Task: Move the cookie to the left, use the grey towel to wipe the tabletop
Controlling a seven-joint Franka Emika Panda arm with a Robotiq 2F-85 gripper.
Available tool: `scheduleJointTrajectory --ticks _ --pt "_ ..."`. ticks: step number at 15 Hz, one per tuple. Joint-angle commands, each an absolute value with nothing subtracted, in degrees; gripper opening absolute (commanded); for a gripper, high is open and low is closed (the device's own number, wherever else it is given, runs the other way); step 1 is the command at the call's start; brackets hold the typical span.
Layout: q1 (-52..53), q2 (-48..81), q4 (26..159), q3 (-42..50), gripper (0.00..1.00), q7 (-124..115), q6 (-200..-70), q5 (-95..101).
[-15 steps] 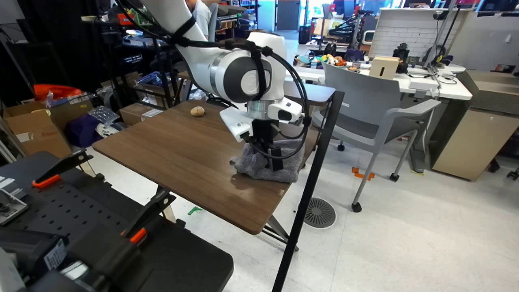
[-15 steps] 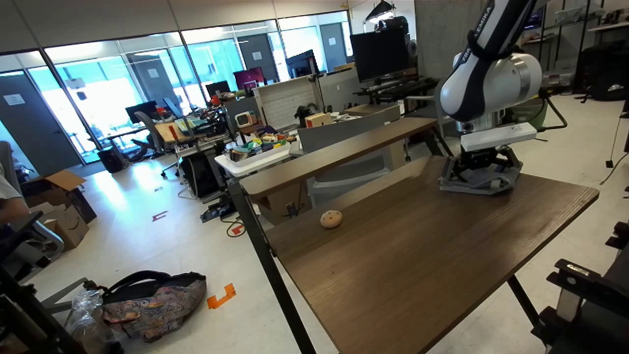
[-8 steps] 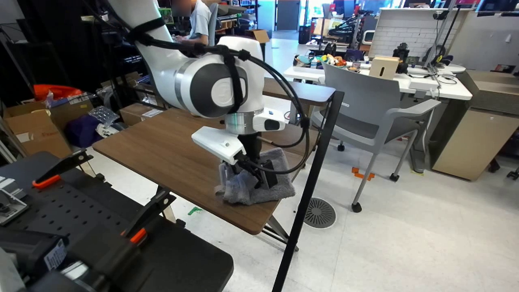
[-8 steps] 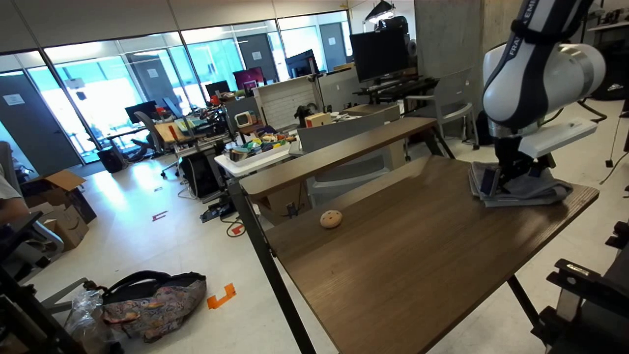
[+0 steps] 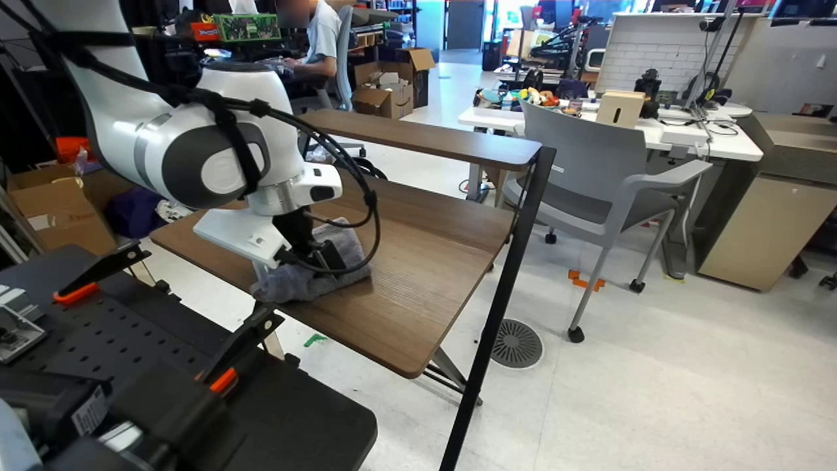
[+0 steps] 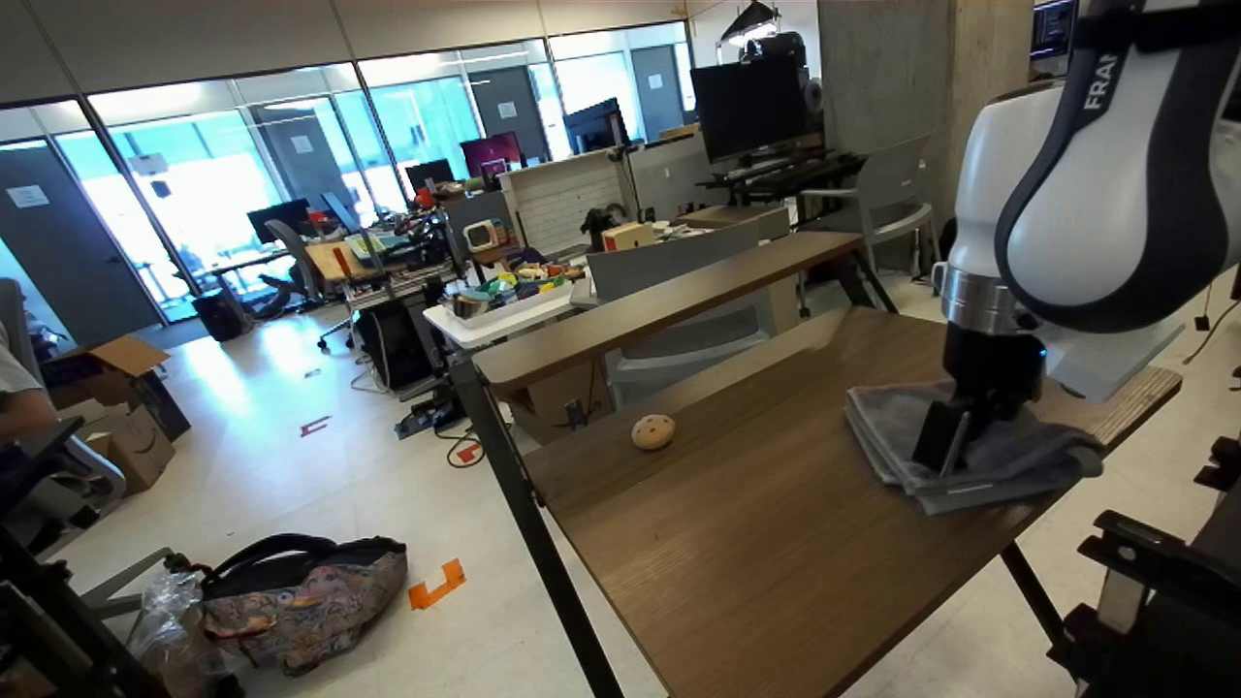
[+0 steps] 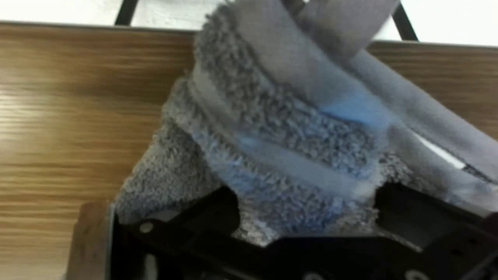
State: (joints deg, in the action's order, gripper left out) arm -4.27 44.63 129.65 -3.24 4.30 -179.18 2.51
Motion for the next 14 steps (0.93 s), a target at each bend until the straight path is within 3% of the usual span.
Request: scheduleJointTrajectory --ticks 1,9,14 --pt "-6.2 47.3 124.0 -8.5 1.00 1.1 -180.4 -0.5" --pt "-3.3 57.2 102.3 -0.6 1.00 -9.2 -176.4 -8.7" --pt "-5.2 56.1 106.8 -1.2 1.00 -4.7 -175.3 -5.5"
